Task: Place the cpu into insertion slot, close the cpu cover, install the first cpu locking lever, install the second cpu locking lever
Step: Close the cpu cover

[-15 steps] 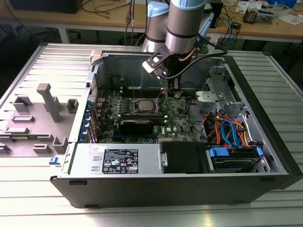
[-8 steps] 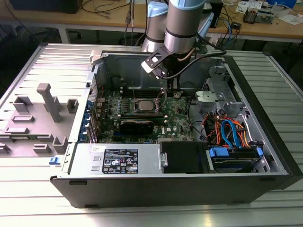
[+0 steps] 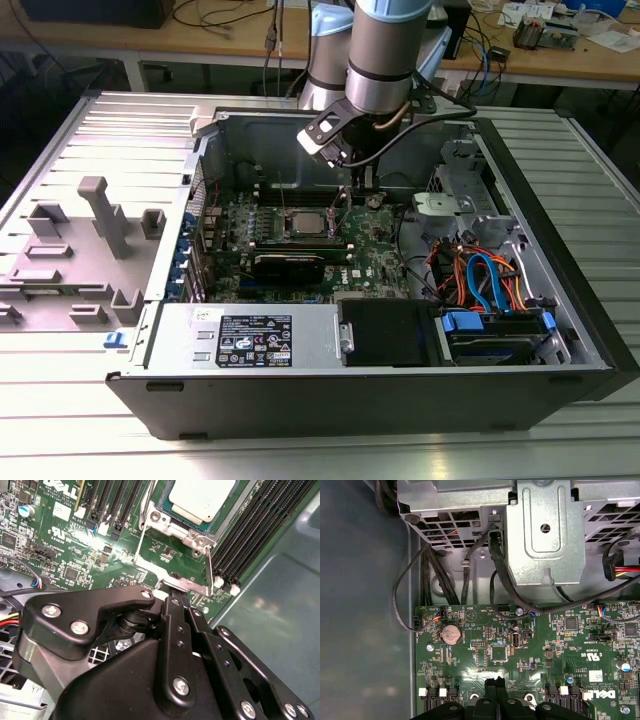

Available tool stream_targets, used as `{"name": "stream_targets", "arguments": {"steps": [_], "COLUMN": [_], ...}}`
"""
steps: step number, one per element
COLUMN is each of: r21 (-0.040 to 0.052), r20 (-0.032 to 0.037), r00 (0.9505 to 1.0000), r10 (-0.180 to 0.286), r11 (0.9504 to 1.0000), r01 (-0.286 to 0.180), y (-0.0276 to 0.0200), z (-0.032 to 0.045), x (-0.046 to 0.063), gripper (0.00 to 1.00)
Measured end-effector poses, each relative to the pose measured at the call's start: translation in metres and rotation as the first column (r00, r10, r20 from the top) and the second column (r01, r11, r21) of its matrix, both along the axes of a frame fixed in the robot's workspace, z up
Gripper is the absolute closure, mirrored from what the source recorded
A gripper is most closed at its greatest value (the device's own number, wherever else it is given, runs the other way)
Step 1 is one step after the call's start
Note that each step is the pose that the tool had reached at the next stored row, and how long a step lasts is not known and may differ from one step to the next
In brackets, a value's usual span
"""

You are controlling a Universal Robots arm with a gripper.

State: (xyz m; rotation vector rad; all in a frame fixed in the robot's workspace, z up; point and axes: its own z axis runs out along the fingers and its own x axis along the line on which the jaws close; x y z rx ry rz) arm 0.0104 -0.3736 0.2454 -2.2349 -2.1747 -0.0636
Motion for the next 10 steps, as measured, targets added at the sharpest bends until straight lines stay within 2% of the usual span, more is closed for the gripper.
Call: {"name": "stream_targets", "arguments": {"steps": [10], "r21": [0.0000], "r20": [0.0000], "r00": [1.0000], "r10": [0.000], "r11": [1.0000], "r01": [0.000], "y": [0.0000], "z": [-0.0009], "x": [-0.0018], "gripper": [0.89]}}
